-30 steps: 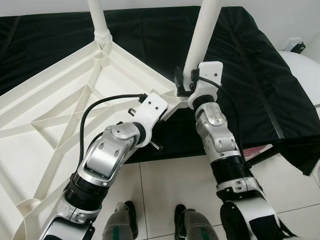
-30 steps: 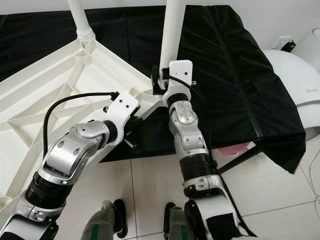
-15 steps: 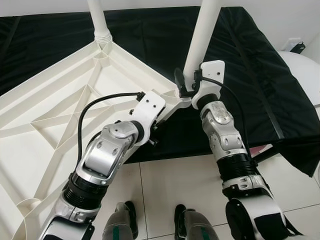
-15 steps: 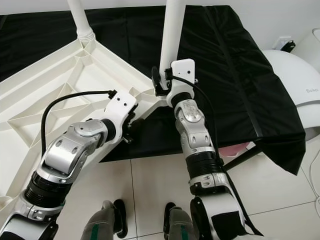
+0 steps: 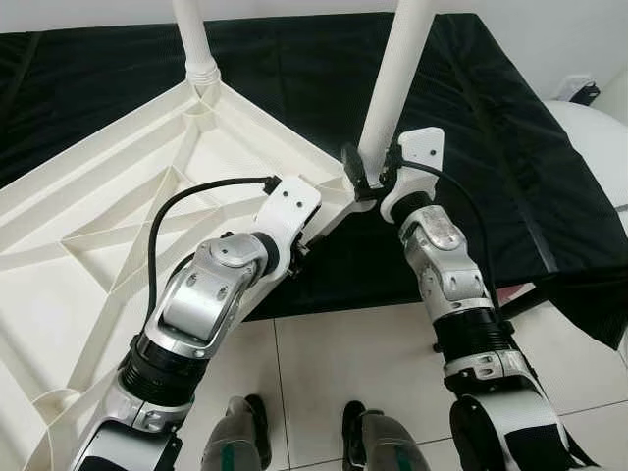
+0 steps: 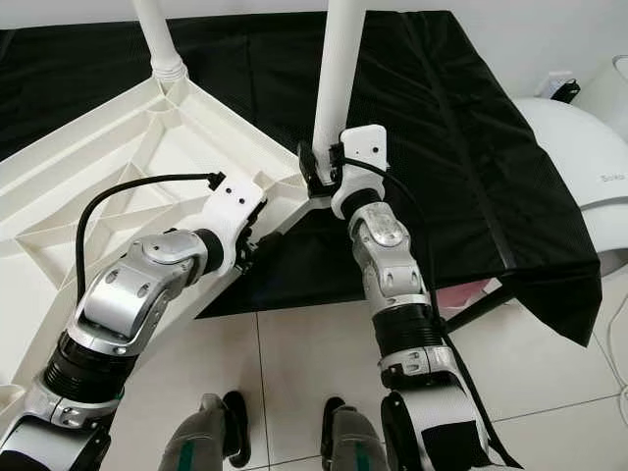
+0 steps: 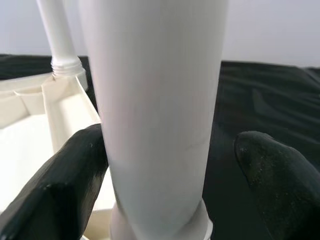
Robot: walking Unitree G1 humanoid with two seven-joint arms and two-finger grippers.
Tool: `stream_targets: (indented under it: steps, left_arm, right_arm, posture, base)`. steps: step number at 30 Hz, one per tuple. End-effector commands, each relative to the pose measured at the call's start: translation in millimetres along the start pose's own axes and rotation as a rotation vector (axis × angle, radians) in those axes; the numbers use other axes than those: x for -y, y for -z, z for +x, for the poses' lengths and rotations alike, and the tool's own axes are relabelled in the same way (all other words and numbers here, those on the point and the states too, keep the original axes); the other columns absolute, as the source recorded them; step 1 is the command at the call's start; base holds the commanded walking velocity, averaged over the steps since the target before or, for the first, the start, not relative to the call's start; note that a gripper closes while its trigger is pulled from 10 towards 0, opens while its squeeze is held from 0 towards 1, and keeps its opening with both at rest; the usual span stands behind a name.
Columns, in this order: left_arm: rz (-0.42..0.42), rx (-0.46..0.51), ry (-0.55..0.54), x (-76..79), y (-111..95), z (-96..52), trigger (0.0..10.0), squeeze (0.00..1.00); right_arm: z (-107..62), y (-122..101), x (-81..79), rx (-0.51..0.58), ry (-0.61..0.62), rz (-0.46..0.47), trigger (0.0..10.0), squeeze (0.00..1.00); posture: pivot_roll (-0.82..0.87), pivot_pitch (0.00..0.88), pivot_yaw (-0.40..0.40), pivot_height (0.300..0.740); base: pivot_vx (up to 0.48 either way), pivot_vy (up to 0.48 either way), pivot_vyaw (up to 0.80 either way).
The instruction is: Building children table
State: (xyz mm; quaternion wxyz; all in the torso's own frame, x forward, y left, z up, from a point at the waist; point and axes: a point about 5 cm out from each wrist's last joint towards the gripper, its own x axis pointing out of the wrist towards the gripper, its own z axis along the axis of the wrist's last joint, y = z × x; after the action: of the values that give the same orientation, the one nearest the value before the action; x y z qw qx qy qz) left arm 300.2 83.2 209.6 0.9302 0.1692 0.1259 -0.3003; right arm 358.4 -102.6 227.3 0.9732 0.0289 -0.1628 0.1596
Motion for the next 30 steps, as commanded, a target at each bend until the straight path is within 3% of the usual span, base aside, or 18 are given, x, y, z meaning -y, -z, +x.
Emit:
stream_targets:
  steps: [1,9,15,30]
  left_arm:
    - [0.002,0.020,0.019,-2.5,0.5,-3.9,10.0,0.00]
    - [0.003,0.067,0.040,-12.5,-2.8,-11.4,10.0,0.00]
    - [-0.046,0.179,0.072,-29.2,-14.0,-22.9,10.0,0.00]
    - [-0.149,0.256,-0.012,-47.5,-22.5,-13.1,10.0,0.00]
  right_arm:
    - [-6.3,4.0,2.9,-0.016,-0.010,0.010,10.0,0.00]
    - [-16.1,6.0,7.6,-0.008,-0.024,0.020,10.0,0.00]
    - [-24.0,8.4,11.6,-0.010,-0.023,0.026,10.0,0.00]
    - [-25.4,6.5,14.8,-0.001,-0.039,0.039,10.0,0.00]
  posture:
    - [-0.10,0.198,-0.004,0.740]
    - [-0.09,0.185,-0.007,0.740]
    - [-0.09,0.180,-0.005,0.740]
    - [-0.10,0.206,0.004,0.740]
  base:
    - [0.000,0.000,0.00]
    - [0.000,0.000,0.00]
    - [0.000,0.000,0.00]
    - [0.000,0.000,0.00]
